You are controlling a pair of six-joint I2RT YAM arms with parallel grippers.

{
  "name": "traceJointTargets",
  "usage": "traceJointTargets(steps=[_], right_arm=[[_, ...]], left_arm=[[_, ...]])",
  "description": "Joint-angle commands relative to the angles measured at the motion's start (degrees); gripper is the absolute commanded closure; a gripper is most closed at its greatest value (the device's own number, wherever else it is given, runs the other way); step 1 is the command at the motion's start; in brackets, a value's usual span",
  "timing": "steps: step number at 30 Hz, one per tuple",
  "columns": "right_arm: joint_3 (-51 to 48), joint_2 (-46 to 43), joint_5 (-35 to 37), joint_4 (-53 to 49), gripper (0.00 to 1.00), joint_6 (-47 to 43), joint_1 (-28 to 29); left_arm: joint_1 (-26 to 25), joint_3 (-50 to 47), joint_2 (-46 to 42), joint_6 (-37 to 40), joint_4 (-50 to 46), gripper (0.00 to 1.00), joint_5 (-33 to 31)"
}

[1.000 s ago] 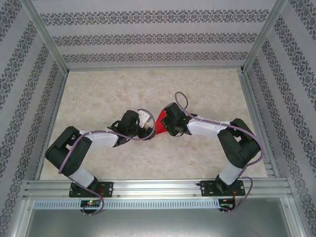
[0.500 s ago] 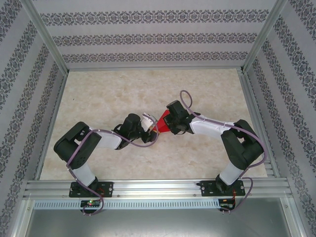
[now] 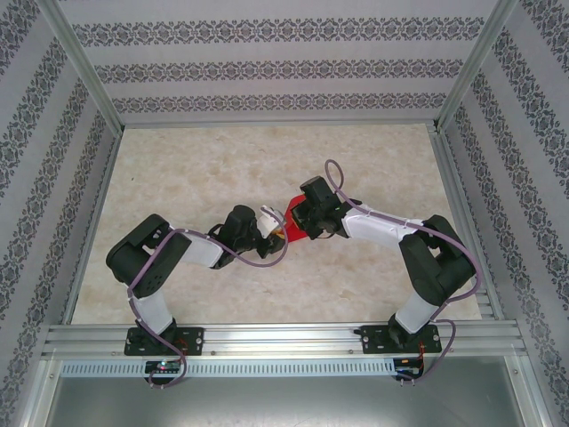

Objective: Fold a paper plane with a square sheet of paper (pick it up from the middle)
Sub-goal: Fourth fold the wing at the center of the table.

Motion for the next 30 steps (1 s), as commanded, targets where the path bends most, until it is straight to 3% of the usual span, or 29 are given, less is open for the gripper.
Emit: traceJointTargets(steps=[1,3,8,10,18,24,30], right_arm=[[1.6,1.3,-2.0,-0.2,0.91,-1.1,-0.8],[2.0,1.2,-2.5,-0.5,0.84,-2.1,-1.2],[2.6,-0.5,-4.3,-0.5,0.47,-10.5,-3.0],[2.1,-0.8,-6.9,1.6,0.42,-15.7,-4.2],[-10.0,-7.4,-12.8,14.4,0.42,-28.6,-7.6],[-13.9,-9.4,-15.9,17.8,0.43,-32.7,-8.2],[-15.2,-6.9,-17.1,19.0,0.53,-34.0,-8.3]], left_arm=[[-0.8,1.4,0.4,1.5,2.6,0.70,0.9],[-0.8,1.6,0.5,1.4,2.0,0.76,0.7],[-0.8,2.4,1.2,-0.2,-0.1,0.79,1.1],[-0.7,2.4,1.2,-1.8,0.1,0.80,1.6],[-0.8,3.6,2.1,-9.2,-2.2,0.81,3.4],[-0.8,4.8,3.3,-14.0,-4.0,0.83,5.5],[-0.8,6.3,3.6,-20.1,-6.7,0.85,6.8]])
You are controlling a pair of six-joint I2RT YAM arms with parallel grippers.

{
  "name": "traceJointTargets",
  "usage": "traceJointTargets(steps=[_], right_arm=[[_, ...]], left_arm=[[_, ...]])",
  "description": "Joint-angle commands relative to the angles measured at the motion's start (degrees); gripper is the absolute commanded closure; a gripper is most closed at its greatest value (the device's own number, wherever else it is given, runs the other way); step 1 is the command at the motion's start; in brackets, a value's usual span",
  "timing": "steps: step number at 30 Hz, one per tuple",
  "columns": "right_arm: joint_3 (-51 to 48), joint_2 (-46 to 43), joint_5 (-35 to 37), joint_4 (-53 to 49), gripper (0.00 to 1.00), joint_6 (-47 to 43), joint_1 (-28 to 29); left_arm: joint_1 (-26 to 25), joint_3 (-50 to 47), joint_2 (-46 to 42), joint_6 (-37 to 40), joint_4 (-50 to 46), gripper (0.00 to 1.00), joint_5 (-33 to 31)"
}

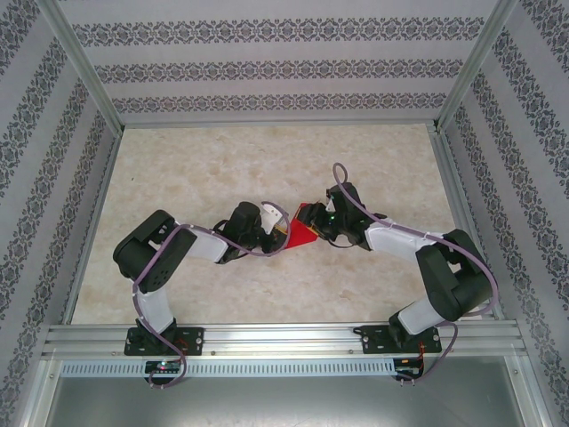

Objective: Fold a paper plane with a square sheet of paper (pick it up from the middle)
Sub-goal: Fourth fold the wing at the center of the table.

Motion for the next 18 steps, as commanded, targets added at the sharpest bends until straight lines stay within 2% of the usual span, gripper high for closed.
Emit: traceJointTargets(steps=[1,4,9,18], right_arm=[[-0.8,1.2,-1.6,3.3,0.54,-2.5,-0.3],[-0.7,1.9,-1.8,3.4,0.56,-3.6,-0.6],[0.5,3.9,-2.0,2.2,0.59,-5.5,-0.8],[2.1,6.1,-3.2,2.7,0.58,-7.9,-1.1]], left_arm=[[-0.8,2.3,0.6,-6.7,-2.4,0.85,2.4],[-0.8,2.9,1.2,-9.4,-2.5,0.85,3.4],[-0.8,3.9,1.8,-9.5,-4.9,0.85,3.6],[-0.8,6.2,3.7,-9.3,-7.7,0.88,4.5]])
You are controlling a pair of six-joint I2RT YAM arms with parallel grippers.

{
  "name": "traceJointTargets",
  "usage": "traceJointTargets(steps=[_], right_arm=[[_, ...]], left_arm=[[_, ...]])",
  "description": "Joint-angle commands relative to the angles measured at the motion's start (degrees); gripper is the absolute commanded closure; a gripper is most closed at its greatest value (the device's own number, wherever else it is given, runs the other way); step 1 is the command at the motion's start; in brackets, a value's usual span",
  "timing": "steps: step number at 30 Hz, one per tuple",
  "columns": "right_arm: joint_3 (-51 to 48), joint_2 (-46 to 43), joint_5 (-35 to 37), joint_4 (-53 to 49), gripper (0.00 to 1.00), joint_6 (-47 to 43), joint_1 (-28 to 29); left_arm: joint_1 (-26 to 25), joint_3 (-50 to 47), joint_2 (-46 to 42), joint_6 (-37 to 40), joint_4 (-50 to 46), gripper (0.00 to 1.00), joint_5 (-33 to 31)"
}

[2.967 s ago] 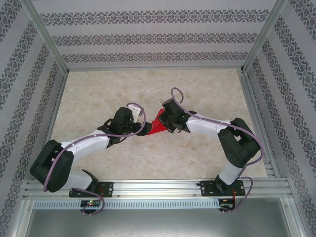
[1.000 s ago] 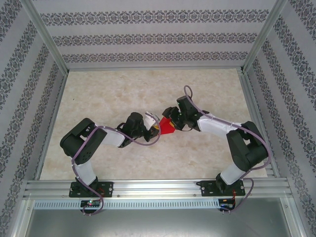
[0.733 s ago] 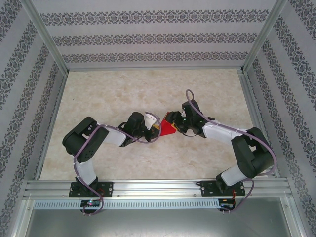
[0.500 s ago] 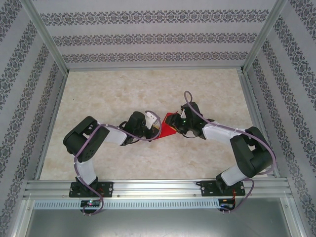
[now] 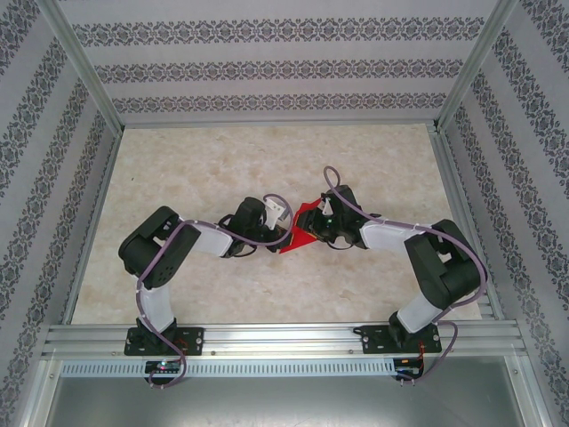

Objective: Fold a paper plane with a square sheet of paper (pick it up from the middle)
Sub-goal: Fourth fold the wing at the center of the table.

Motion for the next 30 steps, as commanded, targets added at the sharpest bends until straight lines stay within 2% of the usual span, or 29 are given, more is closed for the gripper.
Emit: traceJointTargets(steps=[1,10,30], right_arm=[[1.6,1.3,-1.2,1.3,0.58,-2.3,-0.9],[2.4,3.6,-0.7,0.5,0.57,-2.5,-1.2],[4.7,7.6,1.8,-4.7,0.51,-2.5,-2.3]], left_arm=[[-0.8,1.5,1.3,-0.8,-2.7,0.88,1.7],[-0.8,2.7,2.5,-0.8,-4.3,0.91,1.9],[-0.8,4.7,4.2,-0.8,-6.7,0.91,3.1]])
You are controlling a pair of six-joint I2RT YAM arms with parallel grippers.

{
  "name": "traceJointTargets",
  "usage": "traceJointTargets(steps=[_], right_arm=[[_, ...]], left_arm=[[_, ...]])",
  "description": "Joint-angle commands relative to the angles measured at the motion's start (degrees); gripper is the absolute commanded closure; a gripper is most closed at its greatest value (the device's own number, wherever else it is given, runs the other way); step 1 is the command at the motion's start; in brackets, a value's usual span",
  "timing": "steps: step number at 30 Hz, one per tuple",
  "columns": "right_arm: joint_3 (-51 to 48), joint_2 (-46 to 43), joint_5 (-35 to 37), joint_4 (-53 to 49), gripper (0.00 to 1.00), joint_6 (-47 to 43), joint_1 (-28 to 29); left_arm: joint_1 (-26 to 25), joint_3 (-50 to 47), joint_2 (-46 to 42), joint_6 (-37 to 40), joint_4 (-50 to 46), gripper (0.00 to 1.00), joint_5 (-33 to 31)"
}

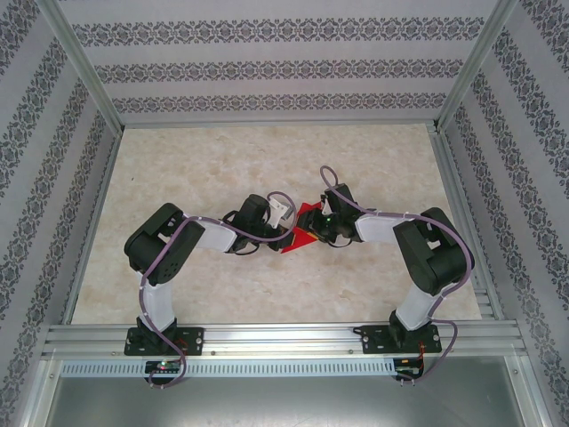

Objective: Fold a paper plane with a square sheet of paper (pick it up from the middle)
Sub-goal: Fourth fold the wing at the center of the table.

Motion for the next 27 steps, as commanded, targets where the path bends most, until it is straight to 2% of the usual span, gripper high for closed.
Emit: traceJointTargets(steps=[1,11,27], right_arm=[[1.4,1.3,2.1,-2.0,0.50,-1.1,-0.4],[2.5,2.9,5.4,-7.0,0.47,-0.3,-0.4],[6.3,6.0,12.5,-18.3,0.43,0.9,1.2]], left_arm=[[-0.8,1.0,2.0,-0.7,-2.3,0.90,1.0],[-0.8,1.3,2.0,-1.2,-2.7,0.89,1.0],[0.3,-0.3,-3.0,-5.8,-6.0,0.64,2.5]])
